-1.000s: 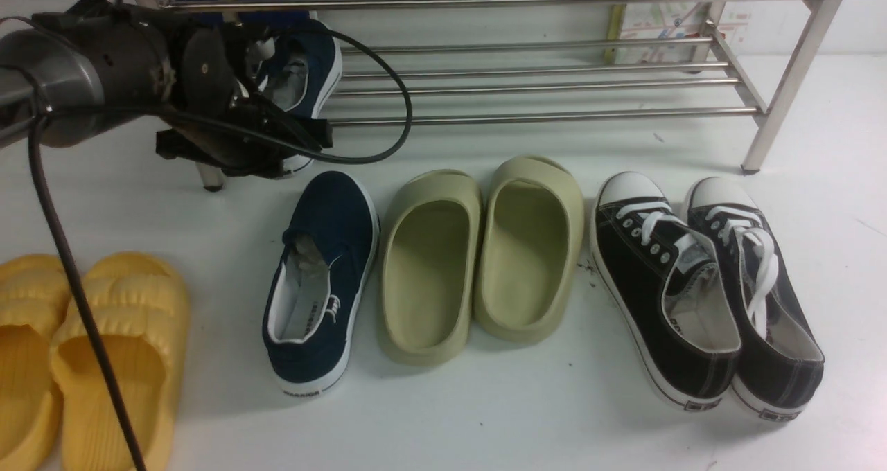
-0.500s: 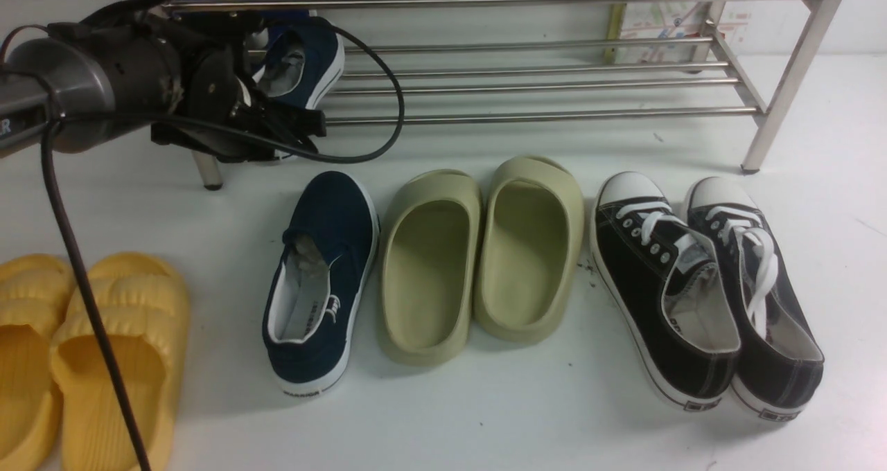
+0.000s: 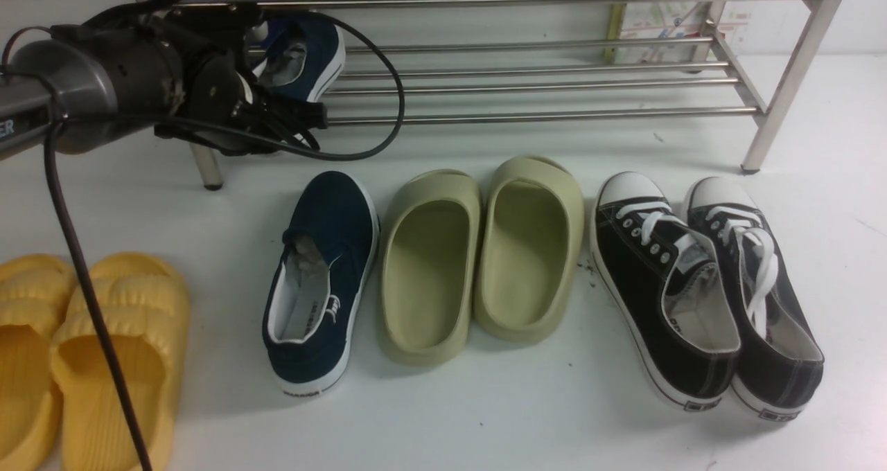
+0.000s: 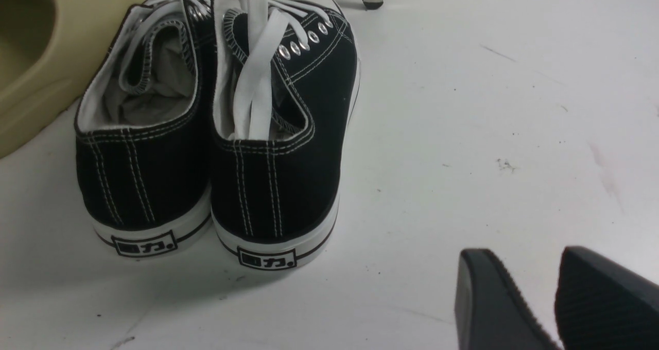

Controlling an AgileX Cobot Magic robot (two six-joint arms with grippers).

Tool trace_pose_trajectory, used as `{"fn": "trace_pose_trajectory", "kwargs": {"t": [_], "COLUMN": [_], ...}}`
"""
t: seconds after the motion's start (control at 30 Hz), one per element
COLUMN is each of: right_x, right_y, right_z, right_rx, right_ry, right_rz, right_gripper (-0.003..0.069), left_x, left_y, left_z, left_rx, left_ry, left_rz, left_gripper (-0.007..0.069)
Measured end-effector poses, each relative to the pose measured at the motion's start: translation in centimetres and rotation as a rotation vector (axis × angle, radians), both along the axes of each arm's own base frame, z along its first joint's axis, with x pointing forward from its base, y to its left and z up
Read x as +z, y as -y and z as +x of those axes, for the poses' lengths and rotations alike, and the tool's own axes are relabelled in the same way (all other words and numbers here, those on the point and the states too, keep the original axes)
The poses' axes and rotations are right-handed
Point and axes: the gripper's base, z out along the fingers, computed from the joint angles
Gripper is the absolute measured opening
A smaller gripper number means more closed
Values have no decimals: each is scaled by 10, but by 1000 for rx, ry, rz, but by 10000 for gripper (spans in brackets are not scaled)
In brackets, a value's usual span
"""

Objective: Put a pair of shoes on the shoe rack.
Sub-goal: Use the left arm to put a shoe into the shoe rack, then use the left arm to grab the shoe closest to it

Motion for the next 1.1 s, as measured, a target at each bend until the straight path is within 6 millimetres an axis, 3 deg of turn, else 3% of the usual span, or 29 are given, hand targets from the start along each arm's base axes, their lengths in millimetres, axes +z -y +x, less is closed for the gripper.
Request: {"fn": "trace_pose_trajectory", "kwargs": {"t": [0.07, 0.23, 0.27, 0.43, 0.53, 0.6, 0.67, 0.83, 0.87, 0.97, 1.1], "right_x": [0, 0, 0, 0, 0, 0, 0, 0, 0, 0, 0], "right_y": [0, 0, 0, 0, 0, 0, 0, 0, 0, 0, 0], "right_z": [0, 0, 0, 0, 0, 0, 0, 0, 0, 0, 0], "right_rx": [0, 0, 0, 0, 0, 0, 0, 0, 0, 0, 0], "right_ry": [0, 0, 0, 0, 0, 0, 0, 0, 0, 0, 0], "right_rz": [0, 0, 0, 0, -1, -1, -1, -1, -1, -1, -1], "right_gripper": [239, 239, 239, 239, 239, 239, 239, 239, 239, 239, 239], "left_x": [-1, -4, -2, 28, 46, 65, 67, 41, 18, -11, -26], "left_y": [-1, -2, -3, -5, -7, -12, -15, -13, -11, -9, -7], "left_z": [-1, -5, -7, -29, -46, -72, -87, -104, -111, -118, -119], "left_rx": [7, 25, 31, -18, -30, -25, -16, -1, 3, 13, 24], "left_ry": [-21, -71, -88, -129, -160, -255, -331, -463, -507, -508, -460], "left_rz": [4, 13, 10, 26, 26, 34, 36, -15, -60, -111, -151], "left_gripper": [13, 164, 225, 391, 409, 413, 408, 384, 367, 343, 309]}}
